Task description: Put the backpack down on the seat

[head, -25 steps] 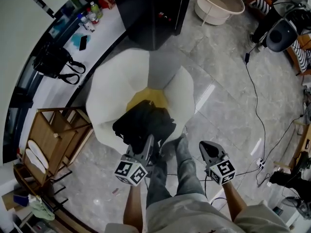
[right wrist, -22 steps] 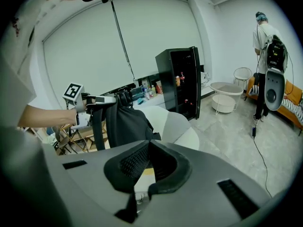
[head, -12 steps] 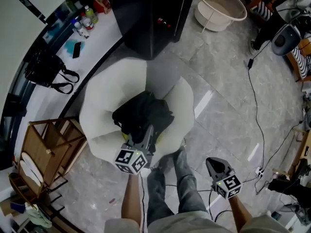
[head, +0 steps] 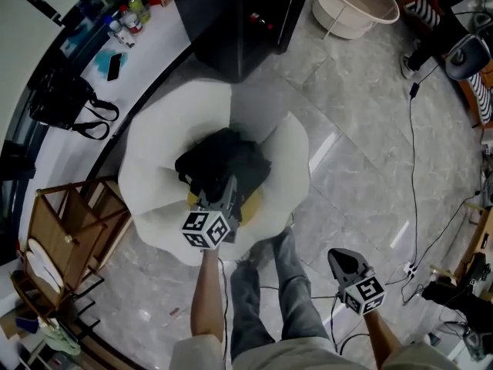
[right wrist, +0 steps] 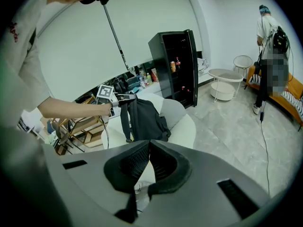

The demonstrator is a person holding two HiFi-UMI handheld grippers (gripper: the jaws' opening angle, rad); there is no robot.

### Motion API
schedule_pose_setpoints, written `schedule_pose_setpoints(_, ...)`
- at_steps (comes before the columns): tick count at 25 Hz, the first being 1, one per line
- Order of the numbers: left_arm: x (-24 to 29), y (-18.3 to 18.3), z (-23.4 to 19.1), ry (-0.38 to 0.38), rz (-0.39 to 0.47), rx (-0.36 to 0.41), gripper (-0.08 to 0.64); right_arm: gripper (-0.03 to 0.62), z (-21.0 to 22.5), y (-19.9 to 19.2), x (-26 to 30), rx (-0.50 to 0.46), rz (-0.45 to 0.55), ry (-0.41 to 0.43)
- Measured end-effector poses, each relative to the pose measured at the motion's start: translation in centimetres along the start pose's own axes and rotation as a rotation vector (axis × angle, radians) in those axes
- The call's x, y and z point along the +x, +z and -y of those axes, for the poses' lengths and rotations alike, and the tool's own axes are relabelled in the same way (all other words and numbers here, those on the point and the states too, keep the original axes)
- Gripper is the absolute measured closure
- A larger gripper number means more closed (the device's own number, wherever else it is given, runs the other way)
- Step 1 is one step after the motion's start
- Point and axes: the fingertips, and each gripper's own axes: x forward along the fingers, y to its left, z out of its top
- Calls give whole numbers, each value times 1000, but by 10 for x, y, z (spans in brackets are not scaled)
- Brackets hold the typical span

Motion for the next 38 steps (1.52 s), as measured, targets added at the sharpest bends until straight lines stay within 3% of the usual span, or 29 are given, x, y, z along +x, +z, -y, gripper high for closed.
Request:
schedule_pose_setpoints(4,-5,-7,-13,3,-9,10,508,565,-13,-5,2,11,-1,24)
schedule_pose_setpoints(7,-6,-12,-16,13,-28,59,490,565,-20,-2,4,2,17,39)
schedule_pose_setpoints(10,-8,-21,-12,-12,-64,86,303,565,-26,-2,3,0,18,48)
schedule_pose_setpoints(11,-9,-24,-12,-11,-70,85,293,565,-27,-2,2,-2,18,50)
schedule_pose_setpoints(26,-78,-42,-56,200,-74,43,288,565,-46,3,5,-10,28,85)
schedule_pose_setpoints(38,-89,-25,-7,118,-34,59,288,565,-61,18,-2,-22,75,74)
